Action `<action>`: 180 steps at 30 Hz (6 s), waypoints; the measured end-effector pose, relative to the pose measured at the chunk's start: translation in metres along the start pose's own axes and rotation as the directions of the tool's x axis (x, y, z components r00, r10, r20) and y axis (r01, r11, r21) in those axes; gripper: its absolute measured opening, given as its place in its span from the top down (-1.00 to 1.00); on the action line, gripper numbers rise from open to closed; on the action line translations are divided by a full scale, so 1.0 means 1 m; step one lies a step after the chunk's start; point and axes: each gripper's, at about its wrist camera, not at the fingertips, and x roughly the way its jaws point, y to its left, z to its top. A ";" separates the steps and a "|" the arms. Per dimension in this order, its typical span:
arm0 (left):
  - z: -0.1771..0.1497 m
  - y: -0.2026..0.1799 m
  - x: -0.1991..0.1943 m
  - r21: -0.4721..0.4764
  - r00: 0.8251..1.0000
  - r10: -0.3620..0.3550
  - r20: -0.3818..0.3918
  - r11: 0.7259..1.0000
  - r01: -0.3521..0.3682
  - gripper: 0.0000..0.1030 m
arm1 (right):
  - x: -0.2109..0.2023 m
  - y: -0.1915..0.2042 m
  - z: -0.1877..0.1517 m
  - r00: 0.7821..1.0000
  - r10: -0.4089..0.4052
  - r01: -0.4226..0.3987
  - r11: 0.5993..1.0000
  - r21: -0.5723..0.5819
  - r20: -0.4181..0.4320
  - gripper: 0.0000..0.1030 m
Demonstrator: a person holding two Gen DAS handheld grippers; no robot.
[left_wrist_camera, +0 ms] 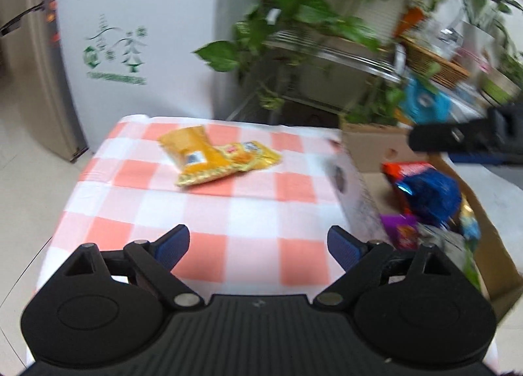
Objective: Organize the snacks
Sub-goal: 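Lower the left gripper onto the yellow bread bag and close, then lift the yellow bread bag with left while right grasps the yellow biscuit packet, then carry both yellow bags over the cardboard box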
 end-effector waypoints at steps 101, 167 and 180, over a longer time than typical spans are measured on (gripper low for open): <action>0.016 0.104 0.110 -0.025 0.984 0.138 -0.114 0.990 -0.142 -0.07 | 0.232 0.049 0.002 0.998 -0.060 0.054 0.986 -0.156 -0.030 0.39; -0.086 0.079 -0.055 -0.094 0.996 0.084 0.021 0.992 -0.082 0.04 | -0.027 0.070 -0.061 0.991 -0.026 0.054 0.974 -0.219 0.130 0.56; -0.065 0.045 -0.064 -0.067 0.998 0.024 0.053 0.998 -0.020 0.04 | -0.057 0.044 -0.046 0.982 -0.049 0.084 0.978 -0.193 0.181 0.56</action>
